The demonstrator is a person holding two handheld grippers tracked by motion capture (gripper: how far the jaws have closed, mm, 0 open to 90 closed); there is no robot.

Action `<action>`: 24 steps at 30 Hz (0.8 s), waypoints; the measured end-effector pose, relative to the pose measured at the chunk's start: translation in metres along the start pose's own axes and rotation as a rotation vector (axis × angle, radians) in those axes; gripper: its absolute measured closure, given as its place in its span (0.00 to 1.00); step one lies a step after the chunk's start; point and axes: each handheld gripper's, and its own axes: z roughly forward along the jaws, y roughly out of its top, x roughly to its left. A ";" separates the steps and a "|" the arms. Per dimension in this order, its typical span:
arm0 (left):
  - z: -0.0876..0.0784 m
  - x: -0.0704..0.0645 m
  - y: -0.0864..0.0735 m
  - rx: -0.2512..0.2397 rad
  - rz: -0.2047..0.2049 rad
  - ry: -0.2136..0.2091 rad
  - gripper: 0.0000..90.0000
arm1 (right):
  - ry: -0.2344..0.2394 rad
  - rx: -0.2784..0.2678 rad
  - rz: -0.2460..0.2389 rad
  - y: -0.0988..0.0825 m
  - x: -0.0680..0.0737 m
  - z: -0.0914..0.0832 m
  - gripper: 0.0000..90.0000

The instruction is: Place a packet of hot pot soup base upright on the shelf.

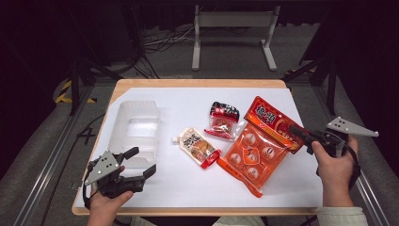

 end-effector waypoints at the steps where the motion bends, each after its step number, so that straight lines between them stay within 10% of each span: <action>1: 0.001 -0.001 0.001 -0.004 -0.002 -0.003 0.19 | 0.004 -0.003 -0.002 0.003 0.003 -0.001 1.00; 24: 0.011 -0.001 -0.005 0.018 -0.005 -0.015 0.19 | 0.190 -0.059 -0.140 0.048 0.058 -0.022 1.00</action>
